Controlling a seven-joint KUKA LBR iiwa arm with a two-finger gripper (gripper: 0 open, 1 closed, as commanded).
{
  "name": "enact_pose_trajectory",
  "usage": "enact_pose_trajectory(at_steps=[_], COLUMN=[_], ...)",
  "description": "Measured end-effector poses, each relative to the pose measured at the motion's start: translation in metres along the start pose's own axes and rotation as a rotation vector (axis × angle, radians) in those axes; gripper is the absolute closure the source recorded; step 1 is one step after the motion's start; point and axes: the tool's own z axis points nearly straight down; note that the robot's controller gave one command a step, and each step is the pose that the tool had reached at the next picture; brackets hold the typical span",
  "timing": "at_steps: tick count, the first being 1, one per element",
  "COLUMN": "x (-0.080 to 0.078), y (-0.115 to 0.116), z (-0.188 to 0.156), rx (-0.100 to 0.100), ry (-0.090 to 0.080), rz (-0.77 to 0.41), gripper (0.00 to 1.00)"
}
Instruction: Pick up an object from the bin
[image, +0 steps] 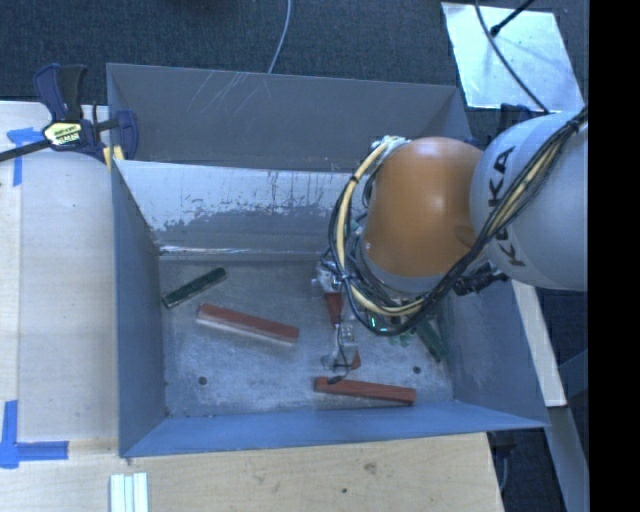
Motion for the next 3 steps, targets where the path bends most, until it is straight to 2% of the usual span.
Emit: enact_pose_trajectory(at_steps=[1, 2, 3], x=[-0.002, -0.042, -0.054], y=[0.0, 0.044, 0.055], z=[-0.004, 0.066, 0.077], rx=[-0.001, -0.003, 0.0], ry=[-0.008, -0.017, -0.005], rz=[0.002, 0.039, -0.047], gripper=[0.0, 0.0, 0.0])
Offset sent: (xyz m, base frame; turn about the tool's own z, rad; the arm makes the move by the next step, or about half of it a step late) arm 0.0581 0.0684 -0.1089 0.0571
